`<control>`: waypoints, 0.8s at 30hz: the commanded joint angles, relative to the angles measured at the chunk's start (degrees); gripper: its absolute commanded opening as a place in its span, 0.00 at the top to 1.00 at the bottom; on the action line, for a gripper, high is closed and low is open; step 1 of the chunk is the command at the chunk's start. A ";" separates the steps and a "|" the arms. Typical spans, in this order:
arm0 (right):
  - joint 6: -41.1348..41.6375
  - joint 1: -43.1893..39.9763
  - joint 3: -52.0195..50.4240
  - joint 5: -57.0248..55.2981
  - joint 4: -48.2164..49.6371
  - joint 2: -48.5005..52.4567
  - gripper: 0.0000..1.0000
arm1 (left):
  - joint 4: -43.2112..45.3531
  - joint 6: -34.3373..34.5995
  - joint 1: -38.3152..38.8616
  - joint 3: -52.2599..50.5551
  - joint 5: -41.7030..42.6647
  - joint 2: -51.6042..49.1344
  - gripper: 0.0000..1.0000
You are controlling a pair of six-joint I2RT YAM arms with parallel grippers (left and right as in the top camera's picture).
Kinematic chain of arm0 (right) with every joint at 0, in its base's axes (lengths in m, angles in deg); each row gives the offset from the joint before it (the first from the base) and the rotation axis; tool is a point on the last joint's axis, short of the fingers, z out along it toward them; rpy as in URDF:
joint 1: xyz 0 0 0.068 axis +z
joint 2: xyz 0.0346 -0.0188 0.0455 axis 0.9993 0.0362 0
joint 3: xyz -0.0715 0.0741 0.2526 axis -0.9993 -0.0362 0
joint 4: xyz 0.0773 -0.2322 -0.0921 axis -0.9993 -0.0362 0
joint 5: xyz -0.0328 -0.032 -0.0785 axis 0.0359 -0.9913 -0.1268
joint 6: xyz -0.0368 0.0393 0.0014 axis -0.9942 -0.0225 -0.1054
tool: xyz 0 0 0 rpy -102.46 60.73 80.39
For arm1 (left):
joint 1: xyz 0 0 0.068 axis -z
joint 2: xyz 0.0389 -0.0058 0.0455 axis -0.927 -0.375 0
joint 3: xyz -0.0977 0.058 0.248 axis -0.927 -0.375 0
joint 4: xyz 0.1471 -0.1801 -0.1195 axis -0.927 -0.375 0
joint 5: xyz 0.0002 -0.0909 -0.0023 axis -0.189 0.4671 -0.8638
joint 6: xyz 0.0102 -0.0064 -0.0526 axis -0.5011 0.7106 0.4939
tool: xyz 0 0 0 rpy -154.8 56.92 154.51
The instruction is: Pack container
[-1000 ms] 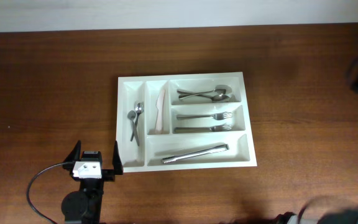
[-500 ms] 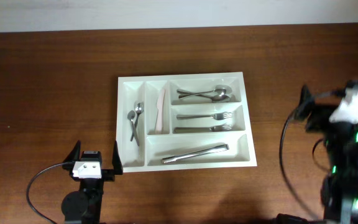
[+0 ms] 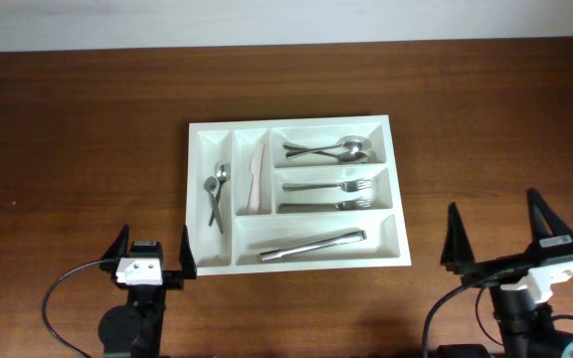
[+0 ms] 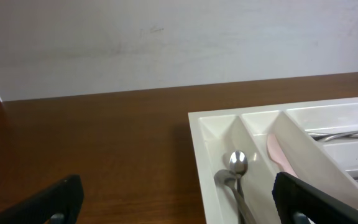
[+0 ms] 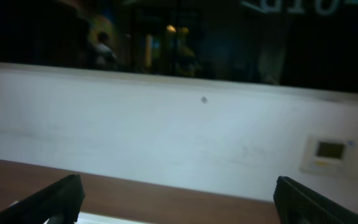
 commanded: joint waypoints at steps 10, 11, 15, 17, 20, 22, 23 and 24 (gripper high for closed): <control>0.44 3.15 -12.76 0.50 14.47 -5.14 0.01 | -0.11 -1.11 -0.28 -0.35 -0.39 0.44 0.01; 0.44 3.15 -14.05 0.50 14.93 -6.34 0.01 | -0.11 -1.11 -0.28 -0.35 -0.39 0.44 0.01; 0.46 3.15 -18.51 0.50 15.19 -11.85 0.01 | -0.11 -1.11 -0.28 -0.35 -0.39 0.44 0.01; 0.48 3.08 -19.61 0.52 15.87 -11.78 0.01 | -0.11 -1.11 -0.28 -0.35 -0.39 0.44 0.01; 0.46 2.99 -20.87 0.72 16.04 -11.93 0.01 | -0.11 -1.11 -0.28 -0.35 -0.39 0.44 0.01; 0.39 2.99 -21.73 0.66 16.02 -11.93 0.01 | -0.11 -1.11 -0.28 -0.35 -0.39 0.44 0.01; 0.00 2.99 -22.34 0.50 16.02 -11.93 0.01 | -0.11 -1.11 -0.28 -0.35 -0.42 0.44 0.01; 0.02 2.97 -23.28 0.37 16.02 -11.93 0.01 | -0.11 -1.11 -0.28 -0.35 -0.39 0.44 0.01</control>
